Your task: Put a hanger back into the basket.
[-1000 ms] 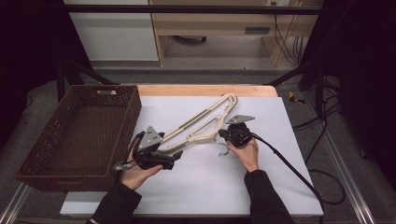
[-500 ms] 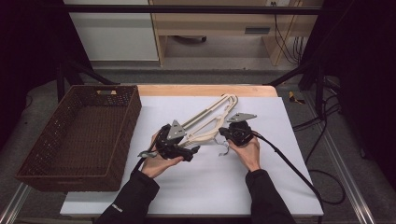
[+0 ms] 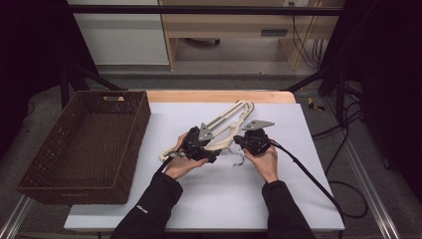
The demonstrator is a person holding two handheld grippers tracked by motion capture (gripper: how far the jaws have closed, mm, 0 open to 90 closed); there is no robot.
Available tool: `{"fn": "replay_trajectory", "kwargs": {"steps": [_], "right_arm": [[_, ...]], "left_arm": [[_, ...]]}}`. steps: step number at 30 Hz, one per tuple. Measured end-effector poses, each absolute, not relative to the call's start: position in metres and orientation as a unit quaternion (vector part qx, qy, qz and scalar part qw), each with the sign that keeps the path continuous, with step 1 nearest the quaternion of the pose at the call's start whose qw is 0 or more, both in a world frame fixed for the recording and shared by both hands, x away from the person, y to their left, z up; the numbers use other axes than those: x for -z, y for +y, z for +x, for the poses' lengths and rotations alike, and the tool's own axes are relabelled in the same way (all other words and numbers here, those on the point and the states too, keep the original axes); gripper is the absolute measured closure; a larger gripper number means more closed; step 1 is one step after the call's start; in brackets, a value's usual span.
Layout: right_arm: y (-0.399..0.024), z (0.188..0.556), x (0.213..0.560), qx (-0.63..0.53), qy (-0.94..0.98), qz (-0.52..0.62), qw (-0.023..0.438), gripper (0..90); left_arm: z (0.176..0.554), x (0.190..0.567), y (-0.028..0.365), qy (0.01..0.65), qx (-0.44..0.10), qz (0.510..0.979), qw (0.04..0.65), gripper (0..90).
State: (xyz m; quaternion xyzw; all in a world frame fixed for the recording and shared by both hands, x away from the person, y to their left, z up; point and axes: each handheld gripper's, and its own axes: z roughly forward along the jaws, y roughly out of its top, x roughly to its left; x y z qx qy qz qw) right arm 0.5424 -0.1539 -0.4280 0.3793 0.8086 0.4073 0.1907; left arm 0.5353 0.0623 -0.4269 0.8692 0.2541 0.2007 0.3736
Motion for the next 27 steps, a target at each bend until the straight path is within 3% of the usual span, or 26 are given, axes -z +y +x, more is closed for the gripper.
{"fn": "replay_trajectory", "kwargs": {"steps": [9,27], "right_arm": [[-0.154,0.542,0.428,-0.407,0.808,0.378,0.194,89.1],[-0.153,0.541,0.426,-0.406,0.811,0.374,0.192,89.1]], "left_arm": [[0.544,0.437,0.058,0.247,-0.21,0.873,0.363,36.1],[0.551,0.449,0.044,0.219,-0.241,0.886,0.331,62.0]]}}
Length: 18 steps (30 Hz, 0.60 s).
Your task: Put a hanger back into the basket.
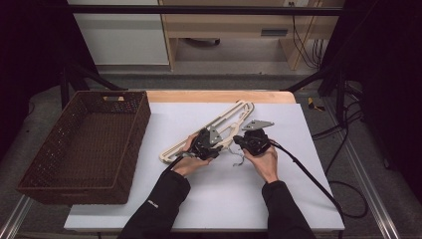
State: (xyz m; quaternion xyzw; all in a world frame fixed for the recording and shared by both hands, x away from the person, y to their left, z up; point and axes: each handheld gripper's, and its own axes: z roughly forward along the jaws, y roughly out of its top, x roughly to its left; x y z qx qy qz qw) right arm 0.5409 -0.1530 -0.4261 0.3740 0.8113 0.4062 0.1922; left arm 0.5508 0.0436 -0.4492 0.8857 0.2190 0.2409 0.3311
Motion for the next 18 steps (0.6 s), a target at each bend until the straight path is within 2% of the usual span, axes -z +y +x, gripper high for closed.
{"fn": "replay_trajectory", "kwargs": {"steps": [10,15,18], "right_arm": [[-0.1521,0.5399,0.4251,-0.404,0.812,0.373,0.194,89.0],[-0.1521,0.5405,0.4254,-0.407,0.812,0.37,0.195,88.6],[-0.153,0.5389,0.4226,-0.42,0.805,0.368,0.2,84.0]], "left_arm": [[0.5547,0.4563,0.0392,0.233,-0.241,0.885,0.322,70.5],[0.5546,0.4548,0.0406,0.222,-0.239,0.891,0.316,71.9],[0.5537,0.4526,0.0413,0.217,-0.238,0.895,0.309,73.1]]}}
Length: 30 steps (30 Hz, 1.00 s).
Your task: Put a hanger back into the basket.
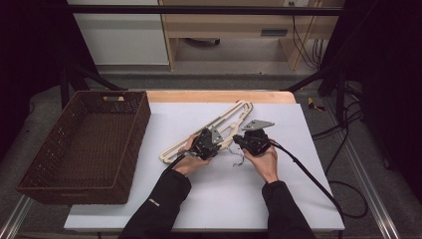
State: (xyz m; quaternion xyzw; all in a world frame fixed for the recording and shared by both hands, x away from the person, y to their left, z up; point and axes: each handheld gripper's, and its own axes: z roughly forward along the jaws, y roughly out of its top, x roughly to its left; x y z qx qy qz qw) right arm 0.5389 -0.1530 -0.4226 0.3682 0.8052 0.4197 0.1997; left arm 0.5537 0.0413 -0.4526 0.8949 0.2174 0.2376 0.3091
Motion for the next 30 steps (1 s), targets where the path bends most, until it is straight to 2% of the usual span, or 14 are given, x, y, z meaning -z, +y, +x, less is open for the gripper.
{"fn": "replay_trajectory", "kwargs": {"steps": [3,5,11,12,13,21,30], "right_arm": [[-0.159,0.533,0.408,-0.465,0.783,0.36,0.204,72.6],[-0.162,0.531,0.403,-0.472,0.777,0.36,0.209,70.1],[-0.189,0.513,0.371,-0.519,0.729,0.367,0.252,44.8],[-0.189,0.513,0.371,-0.519,0.729,0.367,0.252,44.8],[-0.2,0.508,0.367,-0.531,0.719,0.373,0.25,39.8],[-0.221,0.495,0.374,-0.53,0.713,0.399,0.227,30.6],[-0.224,0.486,0.387,-0.524,0.719,0.406,0.211,22.7]], "left_arm": [[0.554,0.452,0.042,0.216,-0.24,0.894,0.31,74.1],[0.553,0.45,0.044,0.211,-0.246,0.894,0.309,74.4],[0.553,0.44,0.051,0.216,-0.256,0.887,0.317,77.0],[0.553,0.438,0.052,0.217,-0.259,0.886,0.318,77.0],[0.554,0.436,0.054,0.219,-0.265,0.883,0.319,78.5],[0.561,0.414,0.081,0.257,-0.304,0.856,0.329,85.7],[0.561,0.396,0.107,0.291,-0.311,0.834,0.351,86.4]]}}
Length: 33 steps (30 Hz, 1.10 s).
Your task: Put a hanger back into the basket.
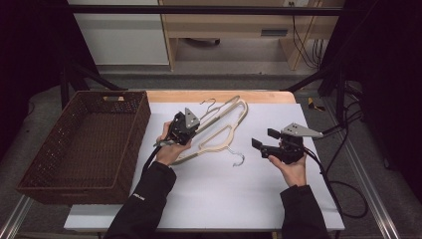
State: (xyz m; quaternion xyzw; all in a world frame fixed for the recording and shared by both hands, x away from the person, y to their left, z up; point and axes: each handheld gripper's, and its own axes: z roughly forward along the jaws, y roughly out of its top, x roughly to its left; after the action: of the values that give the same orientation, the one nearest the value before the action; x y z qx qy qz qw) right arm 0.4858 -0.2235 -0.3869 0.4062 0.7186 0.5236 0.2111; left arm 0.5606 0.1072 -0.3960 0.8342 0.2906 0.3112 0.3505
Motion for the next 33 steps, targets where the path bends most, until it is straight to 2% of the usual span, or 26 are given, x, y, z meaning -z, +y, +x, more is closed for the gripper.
{"fn": "replay_trajectory", "kwargs": {"steps": [6,13,18,23,28,33], "right_arm": [[-0.229,0.472,0.387,-0.53,0.723,0.392,0.208,15.0],[-0.24,0.456,0.39,-0.528,0.722,0.393,0.212,11.7],[-0.248,0.444,0.393,-0.53,0.722,0.391,0.211,9.1],[-0.254,0.434,0.392,-0.53,0.717,0.392,0.228,4.9],[-0.253,0.43,0.391,-0.535,0.718,0.385,0.225,4.8],[-0.251,0.43,0.393,-0.529,0.722,0.385,0.224,4.9]], "left_arm": [[0.546,0.379,0.114,0.289,-0.28,0.835,0.374,86.6],[0.521,0.349,0.126,0.284,-0.256,0.829,0.407,86.6],[0.499,0.324,0.141,0.269,-0.246,0.829,0.424,86.6],[0.473,0.299,0.169,0.264,-0.23,0.822,0.449,86.6],[0.459,0.282,0.189,0.261,-0.227,0.818,0.459,86.6],[0.447,0.261,0.216,0.256,-0.251,0.82,0.447,86.7]]}}
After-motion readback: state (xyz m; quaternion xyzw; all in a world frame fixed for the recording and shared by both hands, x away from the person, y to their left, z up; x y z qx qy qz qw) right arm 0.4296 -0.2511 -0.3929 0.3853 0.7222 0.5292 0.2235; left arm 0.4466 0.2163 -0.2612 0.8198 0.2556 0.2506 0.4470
